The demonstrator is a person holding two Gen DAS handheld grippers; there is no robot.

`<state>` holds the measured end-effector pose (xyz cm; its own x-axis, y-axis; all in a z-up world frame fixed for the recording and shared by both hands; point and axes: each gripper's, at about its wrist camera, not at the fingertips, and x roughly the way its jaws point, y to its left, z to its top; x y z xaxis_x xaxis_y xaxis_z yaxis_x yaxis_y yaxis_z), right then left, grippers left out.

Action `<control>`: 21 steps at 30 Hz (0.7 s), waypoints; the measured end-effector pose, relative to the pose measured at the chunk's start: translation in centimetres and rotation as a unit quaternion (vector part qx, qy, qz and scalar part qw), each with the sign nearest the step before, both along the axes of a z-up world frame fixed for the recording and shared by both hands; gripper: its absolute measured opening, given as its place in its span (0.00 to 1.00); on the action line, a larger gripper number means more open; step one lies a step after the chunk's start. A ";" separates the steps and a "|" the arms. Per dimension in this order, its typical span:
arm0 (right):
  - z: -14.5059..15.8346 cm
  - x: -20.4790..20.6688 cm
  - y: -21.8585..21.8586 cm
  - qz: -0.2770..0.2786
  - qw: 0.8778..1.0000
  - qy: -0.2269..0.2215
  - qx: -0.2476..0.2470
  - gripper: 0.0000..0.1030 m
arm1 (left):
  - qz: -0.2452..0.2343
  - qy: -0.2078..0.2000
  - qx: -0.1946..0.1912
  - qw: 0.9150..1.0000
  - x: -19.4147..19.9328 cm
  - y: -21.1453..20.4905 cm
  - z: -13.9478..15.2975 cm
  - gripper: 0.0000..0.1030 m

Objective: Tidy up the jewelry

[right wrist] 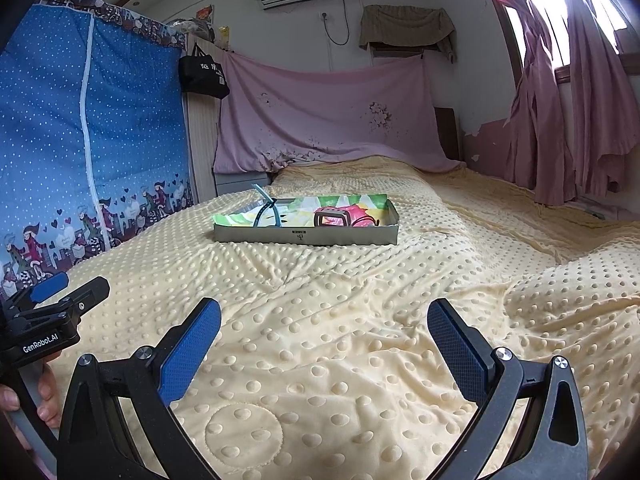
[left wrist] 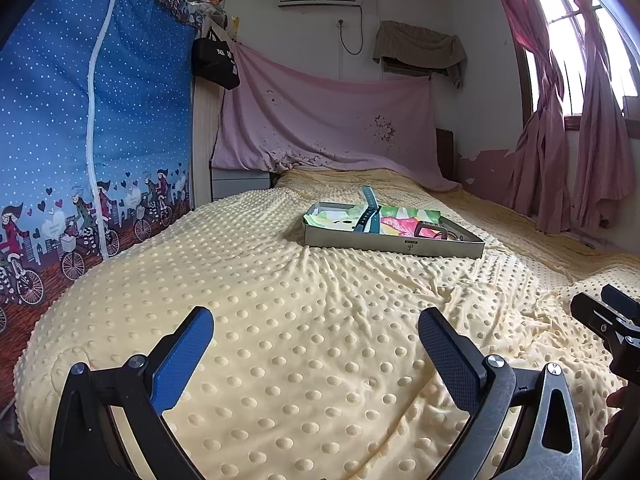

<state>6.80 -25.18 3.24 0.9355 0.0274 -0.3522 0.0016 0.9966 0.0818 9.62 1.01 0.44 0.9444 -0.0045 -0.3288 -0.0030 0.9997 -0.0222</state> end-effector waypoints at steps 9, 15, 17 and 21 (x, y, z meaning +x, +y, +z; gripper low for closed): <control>0.1 -0.1 0.1 0.000 1.000 -0.001 -0.002 0.99 | 0.001 -0.002 0.003 1.000 -0.1 0.0 0.2 1.00; 0.2 -0.1 0.1 0.000 1.000 0.000 -0.003 0.99 | 0.002 -0.002 0.004 1.000 -0.1 0.0 0.2 1.00; 0.2 -0.1 0.1 -0.001 1.000 -0.001 -0.003 0.99 | 0.003 -0.004 0.006 1.000 -0.2 0.0 0.3 1.00; 0.2 -0.1 0.1 -0.001 1.000 0.000 -0.003 0.99 | 0.002 -0.003 0.006 1.000 -0.2 -0.1 0.3 1.00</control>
